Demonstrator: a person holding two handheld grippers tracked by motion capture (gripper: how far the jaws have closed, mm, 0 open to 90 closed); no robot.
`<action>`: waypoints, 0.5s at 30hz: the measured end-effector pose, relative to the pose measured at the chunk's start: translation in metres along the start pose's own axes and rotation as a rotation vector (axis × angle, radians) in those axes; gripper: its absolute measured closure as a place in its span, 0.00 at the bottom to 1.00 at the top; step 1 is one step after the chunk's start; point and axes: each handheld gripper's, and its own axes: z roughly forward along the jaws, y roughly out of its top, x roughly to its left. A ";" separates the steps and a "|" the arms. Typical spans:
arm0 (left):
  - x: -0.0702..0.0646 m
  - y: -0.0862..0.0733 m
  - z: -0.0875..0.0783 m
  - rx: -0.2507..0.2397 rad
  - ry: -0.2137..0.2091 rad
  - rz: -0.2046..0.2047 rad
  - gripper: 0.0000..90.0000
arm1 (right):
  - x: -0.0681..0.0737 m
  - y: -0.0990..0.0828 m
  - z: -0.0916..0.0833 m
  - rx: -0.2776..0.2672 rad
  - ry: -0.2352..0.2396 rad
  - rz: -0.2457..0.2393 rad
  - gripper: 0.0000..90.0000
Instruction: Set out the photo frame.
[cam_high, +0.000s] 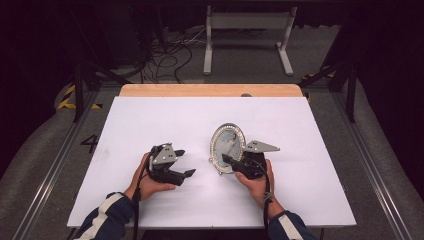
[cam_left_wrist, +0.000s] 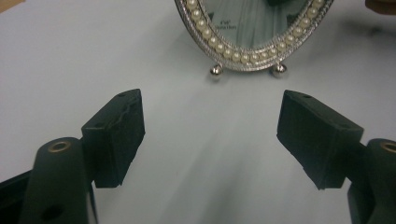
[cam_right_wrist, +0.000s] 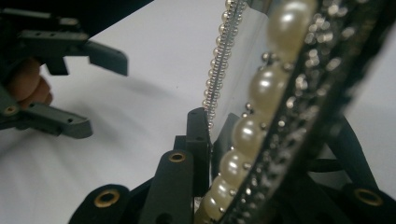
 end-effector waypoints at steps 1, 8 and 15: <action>0.001 0.004 0.004 -0.007 0.003 0.006 0.25 | -0.001 0.000 -0.001 0.006 0.009 -0.005 0.91; 0.008 0.027 0.036 -0.024 -0.031 -0.023 0.21 | -0.002 0.002 -0.004 0.044 -0.023 -0.029 0.77; 0.006 0.030 0.057 0.004 -0.061 -0.033 0.21 | 0.007 0.000 -0.018 0.060 -0.077 -0.107 0.61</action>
